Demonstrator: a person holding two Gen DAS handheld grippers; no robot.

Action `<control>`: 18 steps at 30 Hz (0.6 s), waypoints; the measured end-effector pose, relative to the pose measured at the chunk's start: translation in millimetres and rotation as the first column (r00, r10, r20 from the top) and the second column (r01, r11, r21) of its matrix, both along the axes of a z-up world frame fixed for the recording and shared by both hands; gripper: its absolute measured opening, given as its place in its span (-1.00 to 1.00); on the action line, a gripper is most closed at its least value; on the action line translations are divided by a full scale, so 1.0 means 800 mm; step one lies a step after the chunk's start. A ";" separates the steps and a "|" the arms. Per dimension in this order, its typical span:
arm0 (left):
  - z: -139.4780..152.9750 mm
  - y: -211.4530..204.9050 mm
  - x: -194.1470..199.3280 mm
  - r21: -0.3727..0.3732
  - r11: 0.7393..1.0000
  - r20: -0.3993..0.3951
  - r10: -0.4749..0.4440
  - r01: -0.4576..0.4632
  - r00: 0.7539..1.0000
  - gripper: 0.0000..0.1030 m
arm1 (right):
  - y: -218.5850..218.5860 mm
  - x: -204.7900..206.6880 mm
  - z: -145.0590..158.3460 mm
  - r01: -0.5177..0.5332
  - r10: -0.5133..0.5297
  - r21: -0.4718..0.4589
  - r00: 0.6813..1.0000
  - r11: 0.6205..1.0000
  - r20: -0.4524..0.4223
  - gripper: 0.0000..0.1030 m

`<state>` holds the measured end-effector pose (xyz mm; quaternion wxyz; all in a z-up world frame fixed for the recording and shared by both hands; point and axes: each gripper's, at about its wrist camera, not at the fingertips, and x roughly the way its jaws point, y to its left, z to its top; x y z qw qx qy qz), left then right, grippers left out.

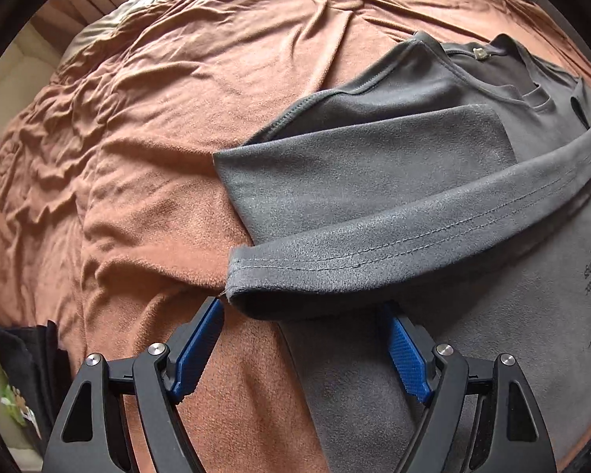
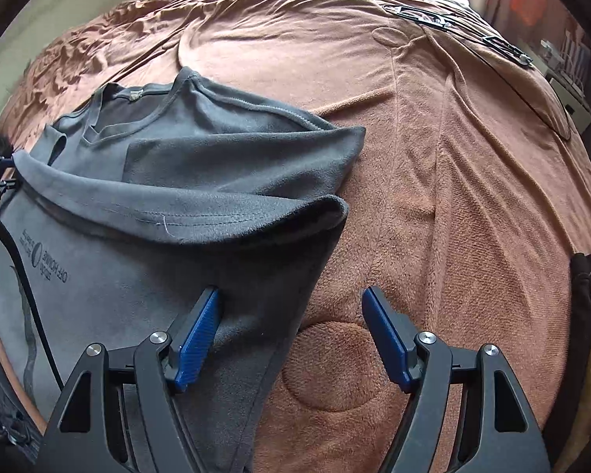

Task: Fold small clothes
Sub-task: 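Move both tools to the folded hem edge and close on it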

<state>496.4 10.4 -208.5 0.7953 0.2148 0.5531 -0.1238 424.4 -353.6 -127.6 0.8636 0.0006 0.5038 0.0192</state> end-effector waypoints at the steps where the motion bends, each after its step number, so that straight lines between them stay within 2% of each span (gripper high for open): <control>1: 0.000 0.000 0.003 -0.004 1.000 0.003 0.009 -0.009 1.000 0.59 | 0.003 0.003 -0.003 0.003 -0.003 -0.023 1.000 1.000 0.001 0.39; 3: 0.002 0.003 0.011 -0.016 0.999 0.019 0.034 -0.033 0.999 0.59 | 0.006 0.009 -0.005 0.018 -0.017 -0.065 1.000 0.998 0.010 0.38; 8: 0.007 0.015 0.036 -0.072 0.991 0.054 0.118 -0.114 0.992 0.58 | -0.001 0.030 -0.001 0.097 -0.094 -0.070 0.994 0.993 0.050 0.38; 10: 0.007 0.020 0.046 -0.110 0.983 0.059 0.152 -0.145 0.987 0.47 | -0.007 0.037 -0.003 0.139 -0.135 -0.055 0.988 0.989 0.071 0.38; 11: 0.009 0.023 0.050 -0.130 0.979 0.067 0.169 -0.160 0.983 0.36 | -0.011 0.041 -0.003 0.160 -0.156 -0.038 0.984 0.986 0.081 0.37; 12: 0.010 0.026 0.052 -0.151 0.973 0.070 0.188 -0.175 0.980 0.27 | -0.015 0.042 -0.003 0.179 -0.177 -0.011 0.980 0.984 0.094 0.27; 15: 0.016 0.033 0.053 -0.214 0.958 0.075 0.209 -0.189 0.975 0.15 | -0.032 0.041 -0.003 0.210 -0.219 0.085 0.969 0.974 0.118 0.00; 18: 0.022 0.035 0.045 -0.255 0.953 0.083 0.187 -0.161 0.979 0.01 | -0.045 0.032 -0.008 0.212 -0.234 0.176 0.965 0.961 0.121 -0.04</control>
